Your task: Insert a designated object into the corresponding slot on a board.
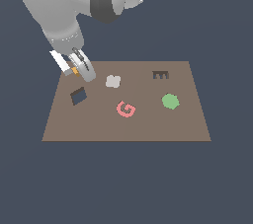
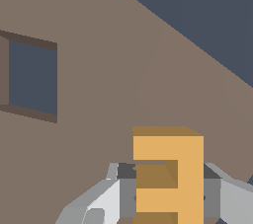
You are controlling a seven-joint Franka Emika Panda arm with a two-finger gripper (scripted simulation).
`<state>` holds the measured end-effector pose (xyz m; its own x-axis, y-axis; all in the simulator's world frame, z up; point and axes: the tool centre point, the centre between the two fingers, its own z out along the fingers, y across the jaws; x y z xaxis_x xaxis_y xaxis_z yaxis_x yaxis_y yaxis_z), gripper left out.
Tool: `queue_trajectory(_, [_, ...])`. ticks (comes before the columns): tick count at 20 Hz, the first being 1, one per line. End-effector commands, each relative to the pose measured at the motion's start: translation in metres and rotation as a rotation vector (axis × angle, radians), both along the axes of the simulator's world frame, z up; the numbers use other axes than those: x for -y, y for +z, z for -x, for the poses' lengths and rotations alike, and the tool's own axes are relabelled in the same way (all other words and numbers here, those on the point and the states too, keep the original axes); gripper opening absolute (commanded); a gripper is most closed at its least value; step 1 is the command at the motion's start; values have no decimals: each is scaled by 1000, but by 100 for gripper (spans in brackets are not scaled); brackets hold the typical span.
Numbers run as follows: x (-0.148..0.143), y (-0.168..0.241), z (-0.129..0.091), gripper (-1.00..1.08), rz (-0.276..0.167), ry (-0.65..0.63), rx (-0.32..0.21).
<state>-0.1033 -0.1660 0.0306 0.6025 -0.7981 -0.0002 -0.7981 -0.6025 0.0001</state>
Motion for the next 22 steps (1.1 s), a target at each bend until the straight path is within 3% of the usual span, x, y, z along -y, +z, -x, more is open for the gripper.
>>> queue_trajectory(1, [-8,0,2,-100,0,-17,0])
queue_trajectory(11, [-63,2,15,-100,0,-142,0])
queue_trajectory(22, [-157,5,19,-100,0,-348,0])
